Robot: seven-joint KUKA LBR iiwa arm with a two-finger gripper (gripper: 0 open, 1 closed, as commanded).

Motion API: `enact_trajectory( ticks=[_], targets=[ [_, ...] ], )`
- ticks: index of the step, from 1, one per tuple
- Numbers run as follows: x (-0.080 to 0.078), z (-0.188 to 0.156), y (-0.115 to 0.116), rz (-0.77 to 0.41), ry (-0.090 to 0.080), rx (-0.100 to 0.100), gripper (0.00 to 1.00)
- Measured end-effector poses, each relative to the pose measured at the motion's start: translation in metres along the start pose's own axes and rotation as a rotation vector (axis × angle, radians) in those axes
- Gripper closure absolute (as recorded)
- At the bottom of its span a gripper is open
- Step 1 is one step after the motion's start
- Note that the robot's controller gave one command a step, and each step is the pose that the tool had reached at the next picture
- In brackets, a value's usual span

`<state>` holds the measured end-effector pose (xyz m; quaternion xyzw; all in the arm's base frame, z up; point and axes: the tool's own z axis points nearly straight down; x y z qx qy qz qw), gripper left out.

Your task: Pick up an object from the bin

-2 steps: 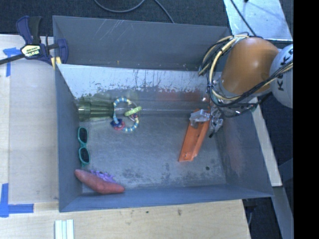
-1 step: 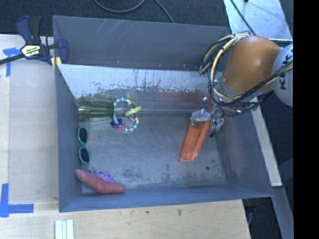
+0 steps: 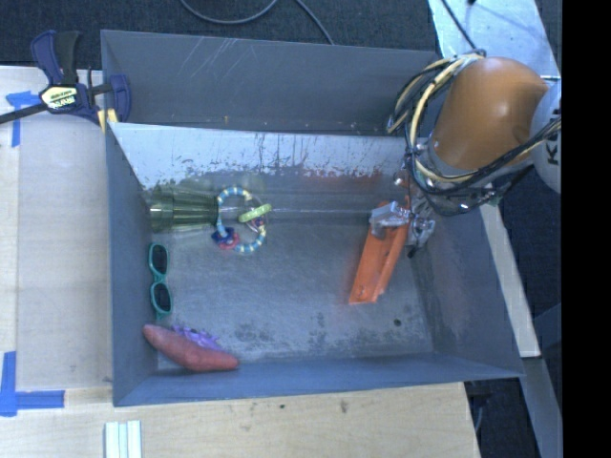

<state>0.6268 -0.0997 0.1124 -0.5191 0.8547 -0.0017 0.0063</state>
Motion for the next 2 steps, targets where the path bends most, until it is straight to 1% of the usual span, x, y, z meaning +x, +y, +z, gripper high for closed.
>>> enact_trajectory(
  ticks=[1, 2],
  targets=[
    [-0.0009, -0.0203, -0.0024, 0.000, -0.003, 0.008, 1.00],
    [-0.0005, -0.0217, -0.0015, 0.002, -0.002, 0.003, 1.00]
  ],
)
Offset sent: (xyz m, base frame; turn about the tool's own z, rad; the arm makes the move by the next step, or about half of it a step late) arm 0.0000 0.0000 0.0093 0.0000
